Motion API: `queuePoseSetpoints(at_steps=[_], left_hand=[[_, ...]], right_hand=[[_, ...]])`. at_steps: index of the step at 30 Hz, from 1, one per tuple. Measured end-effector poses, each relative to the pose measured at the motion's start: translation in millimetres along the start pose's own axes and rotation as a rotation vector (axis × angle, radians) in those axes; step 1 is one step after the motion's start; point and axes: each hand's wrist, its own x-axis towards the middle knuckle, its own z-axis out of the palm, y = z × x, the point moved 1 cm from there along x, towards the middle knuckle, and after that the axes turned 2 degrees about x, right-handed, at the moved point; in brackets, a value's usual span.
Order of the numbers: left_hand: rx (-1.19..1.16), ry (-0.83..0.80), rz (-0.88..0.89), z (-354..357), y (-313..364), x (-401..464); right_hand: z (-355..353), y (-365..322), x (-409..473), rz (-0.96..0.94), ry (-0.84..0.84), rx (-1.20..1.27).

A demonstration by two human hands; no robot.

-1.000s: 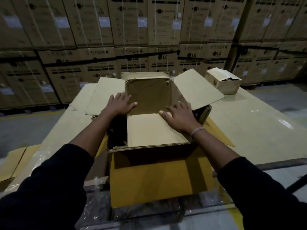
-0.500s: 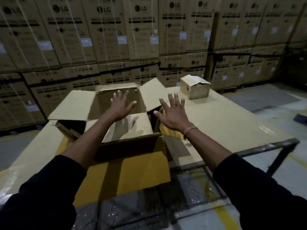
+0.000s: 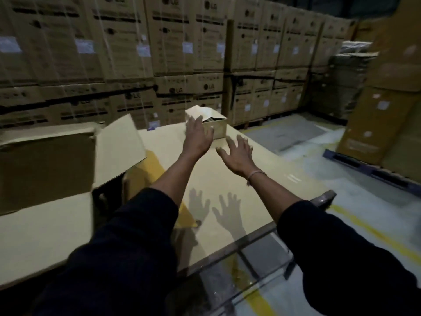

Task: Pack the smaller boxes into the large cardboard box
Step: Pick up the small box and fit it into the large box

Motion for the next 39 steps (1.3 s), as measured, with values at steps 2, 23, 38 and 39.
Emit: queuePoseSetpoints(at_steps=[2, 23, 38, 39], left_hand=[[-0.046, -0.001, -0.112, 36, -24, 34], [0.024, -0.066, -0.336, 244, -137, 274], [0.144, -0.006, -0.415, 303, -215, 466], [0.162, 0.017, -0.421, 299, -222, 488]], right_hand=[[0, 29, 35, 0.032, -0.004, 0.016], [41, 262, 373, 0.072, -0.218, 0.16], [133, 270, 613, -0.017, -0.374, 0.259], [137, 260, 637, -0.031, -0.355, 0.253]])
